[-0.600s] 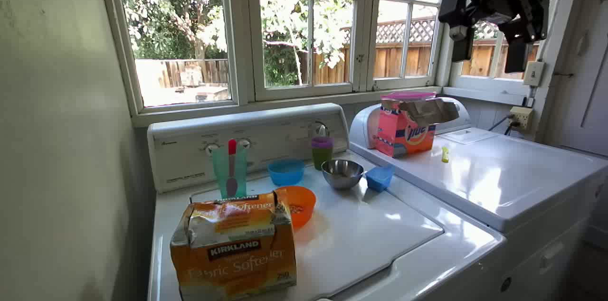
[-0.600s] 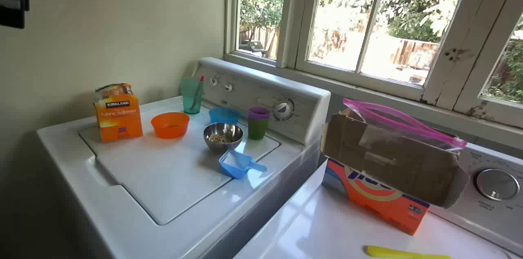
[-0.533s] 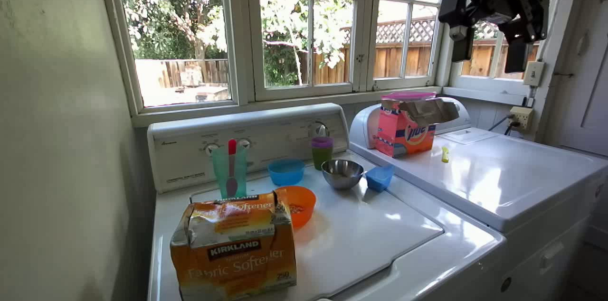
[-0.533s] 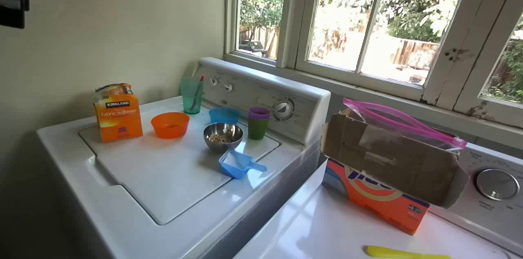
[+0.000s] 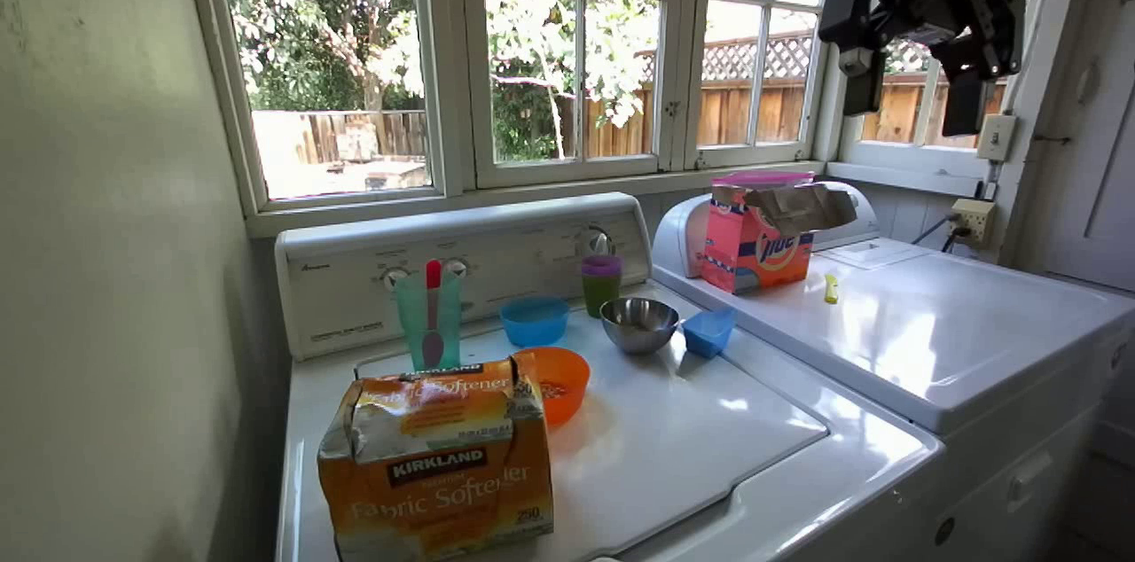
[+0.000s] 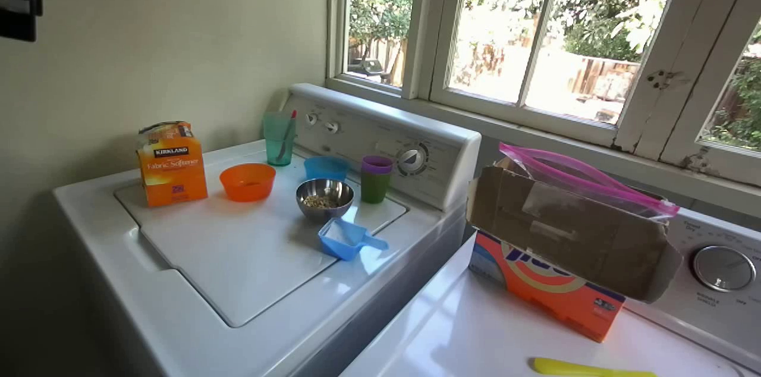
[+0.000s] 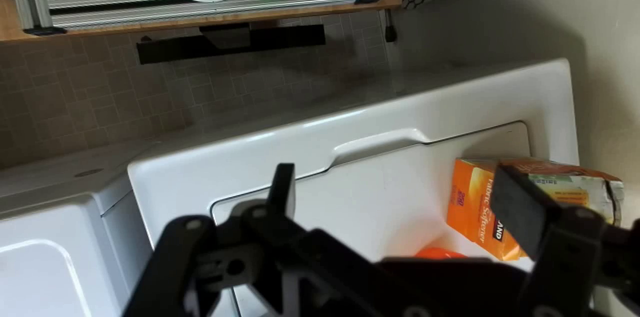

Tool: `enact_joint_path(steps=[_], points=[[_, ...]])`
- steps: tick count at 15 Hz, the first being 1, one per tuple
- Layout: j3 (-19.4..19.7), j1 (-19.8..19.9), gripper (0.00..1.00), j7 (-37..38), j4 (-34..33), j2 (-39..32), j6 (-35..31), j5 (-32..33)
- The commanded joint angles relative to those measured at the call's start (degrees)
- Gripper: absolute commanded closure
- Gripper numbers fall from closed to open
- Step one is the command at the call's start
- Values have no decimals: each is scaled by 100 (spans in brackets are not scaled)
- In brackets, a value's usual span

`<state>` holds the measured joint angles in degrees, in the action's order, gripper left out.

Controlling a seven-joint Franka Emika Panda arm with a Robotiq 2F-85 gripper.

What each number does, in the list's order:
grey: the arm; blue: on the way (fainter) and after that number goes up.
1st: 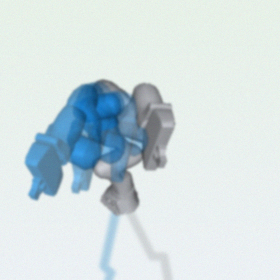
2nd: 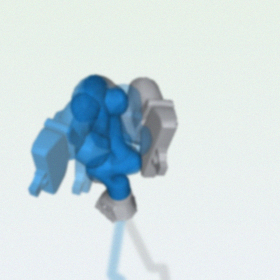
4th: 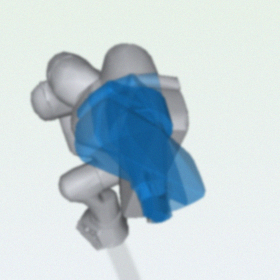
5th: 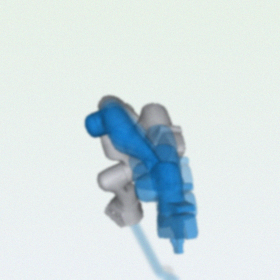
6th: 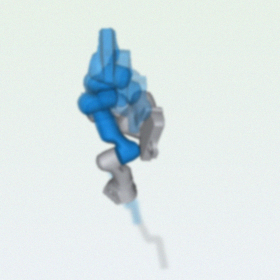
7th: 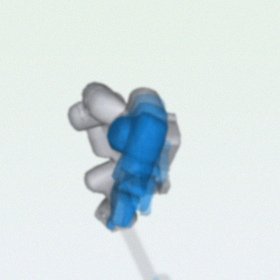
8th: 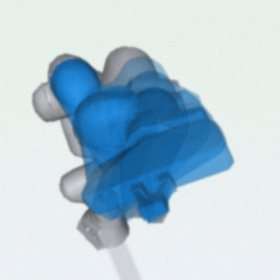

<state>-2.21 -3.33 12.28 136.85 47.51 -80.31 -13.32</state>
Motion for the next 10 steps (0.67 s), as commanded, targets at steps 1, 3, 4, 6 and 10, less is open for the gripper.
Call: enact_joint_path(steps=[1, 3, 4, 6, 10], points=[[-111, 181, 0, -101, -19, -3, 39, -65], [-15, 249, 0, -265, -32, -60, -184, 71], [38, 288, 0, -356, -63, -104, -263, 156], [280, 376, 0, -742, -143, -231, -541, 333], [801, 440, 0, -1642, -490, -794, -839, 613]])
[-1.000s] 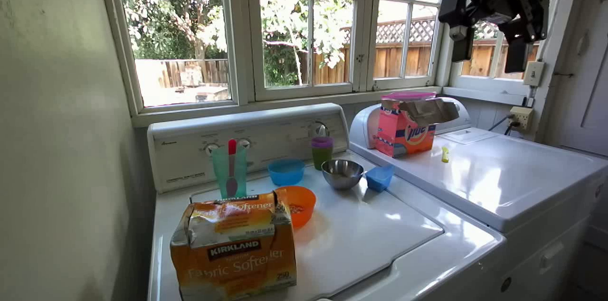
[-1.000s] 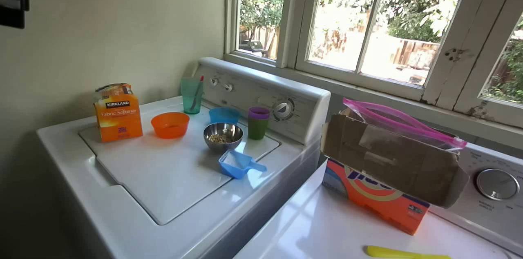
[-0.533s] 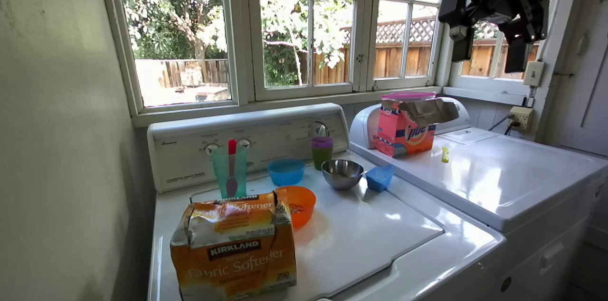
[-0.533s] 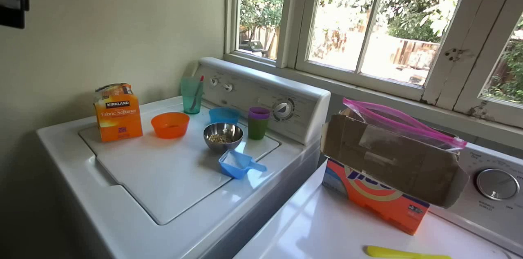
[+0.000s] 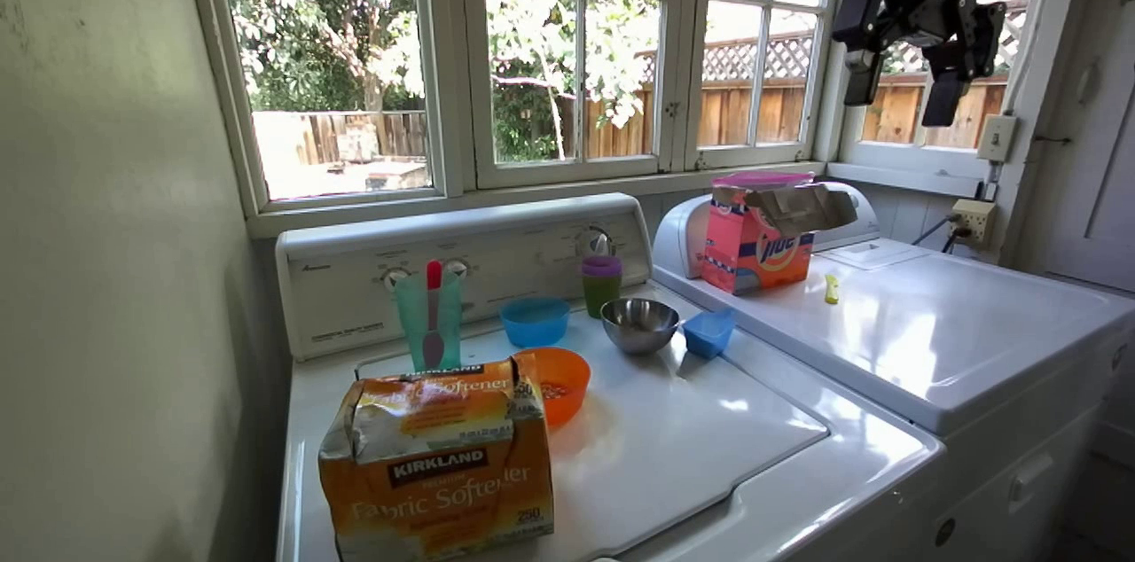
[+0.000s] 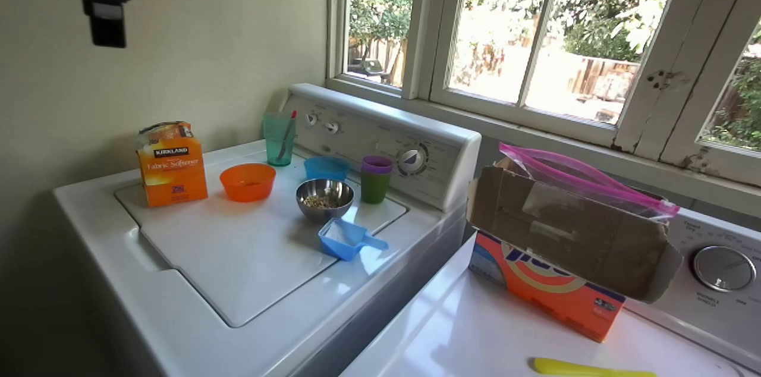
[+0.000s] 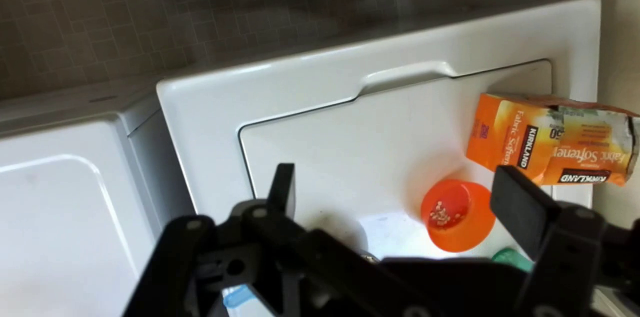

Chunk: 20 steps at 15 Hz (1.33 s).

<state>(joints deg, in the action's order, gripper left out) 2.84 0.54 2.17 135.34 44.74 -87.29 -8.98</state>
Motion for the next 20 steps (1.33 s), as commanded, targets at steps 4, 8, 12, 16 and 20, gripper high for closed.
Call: enact_joint_path(steps=[4, 8, 12, 16, 20], points=[[733, 23, 0, -1304, -951, -1299, -155, 45], [1061, 184, 0, -1442, -1583, -2164, -123, -281], [962, 278, 0, -1429, -1475, -2097, -153, -207], [1038, 369, 0, -1347, -1714, -2553, -242, -227], [1360, 520, 0, -1904, -2129, -3434, -314, -454]])
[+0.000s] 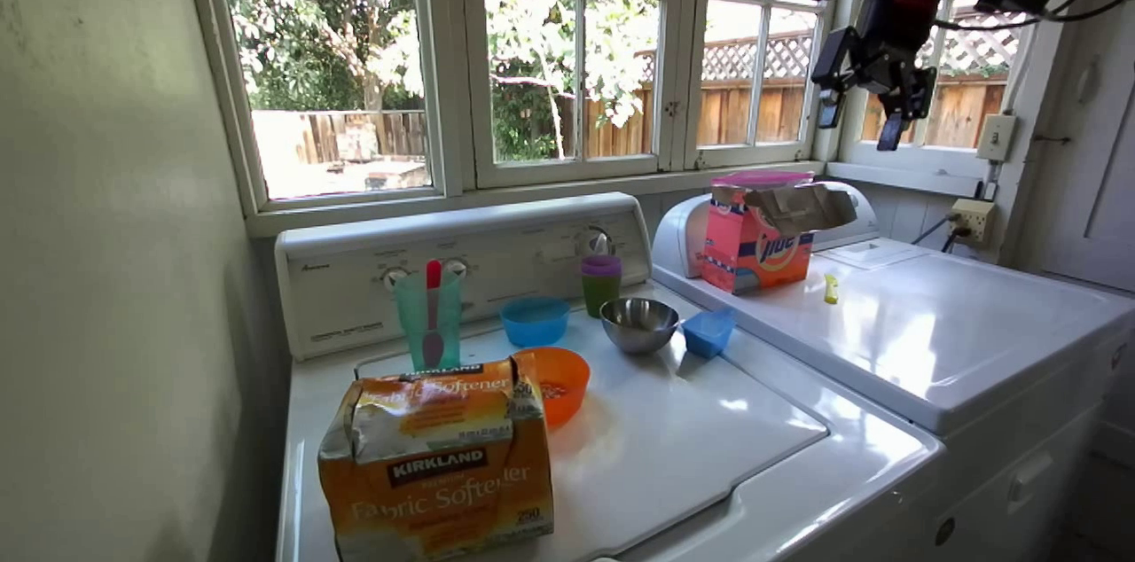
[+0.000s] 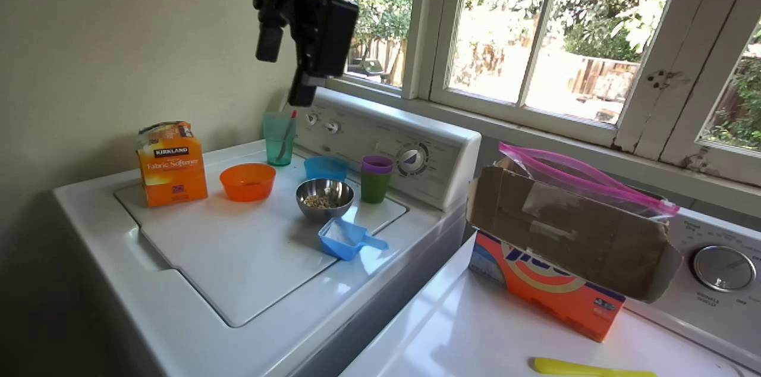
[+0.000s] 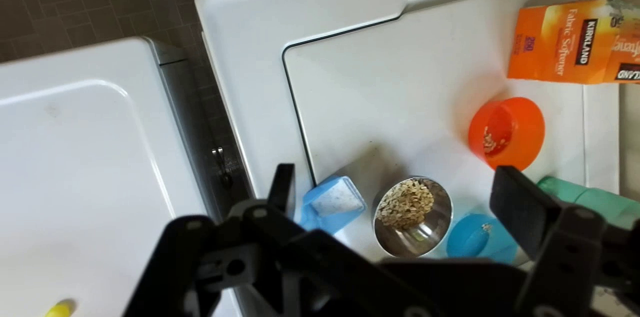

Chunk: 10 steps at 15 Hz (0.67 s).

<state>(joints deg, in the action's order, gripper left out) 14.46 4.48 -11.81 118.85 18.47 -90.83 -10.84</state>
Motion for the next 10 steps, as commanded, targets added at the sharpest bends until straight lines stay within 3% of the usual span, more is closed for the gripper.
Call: enact_joint_path(steps=[1, 6, 7, 8, 10], points=[[279, 140, 0, -867, -630, -1051, 70, -372], [246, 443, 0, -1495, -1422, -2355, 237, -680], [219, 540, 0, -1211, -1603, -2611, 291, -706], [91, 512, 0, -1233, -1058, -1986, 13, -496], [34, 592, 0, -1234, -1153, -2218, 7, -499]])
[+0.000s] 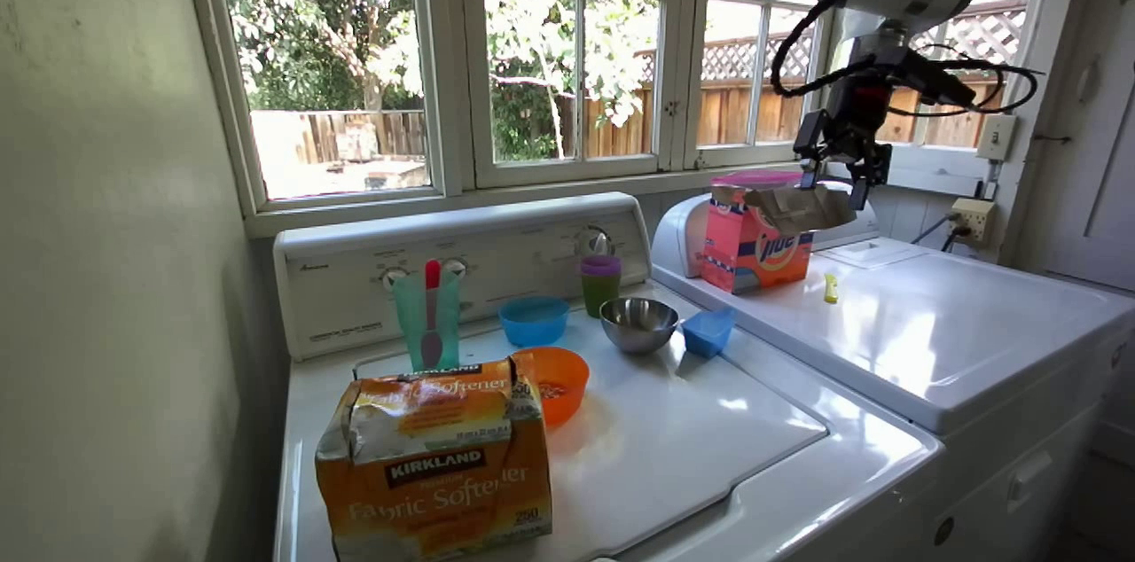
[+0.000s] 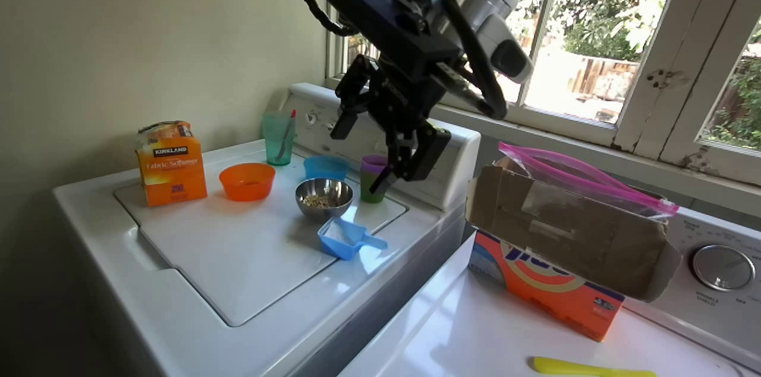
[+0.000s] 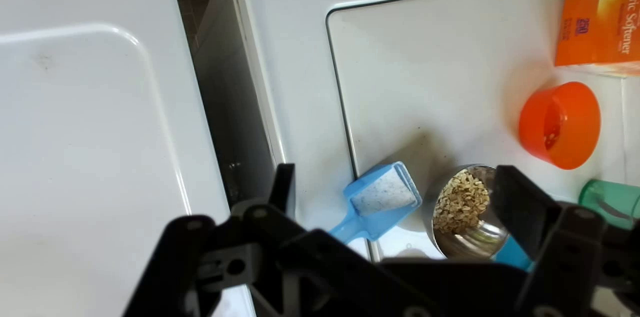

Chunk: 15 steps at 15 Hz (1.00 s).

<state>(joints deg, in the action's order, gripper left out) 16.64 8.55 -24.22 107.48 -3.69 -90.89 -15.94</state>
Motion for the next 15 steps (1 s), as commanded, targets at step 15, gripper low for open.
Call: enact_joint_path(steps=[15], points=[[-576, 1080, 0, -2354, -1767, -2501, 1079, -874]])
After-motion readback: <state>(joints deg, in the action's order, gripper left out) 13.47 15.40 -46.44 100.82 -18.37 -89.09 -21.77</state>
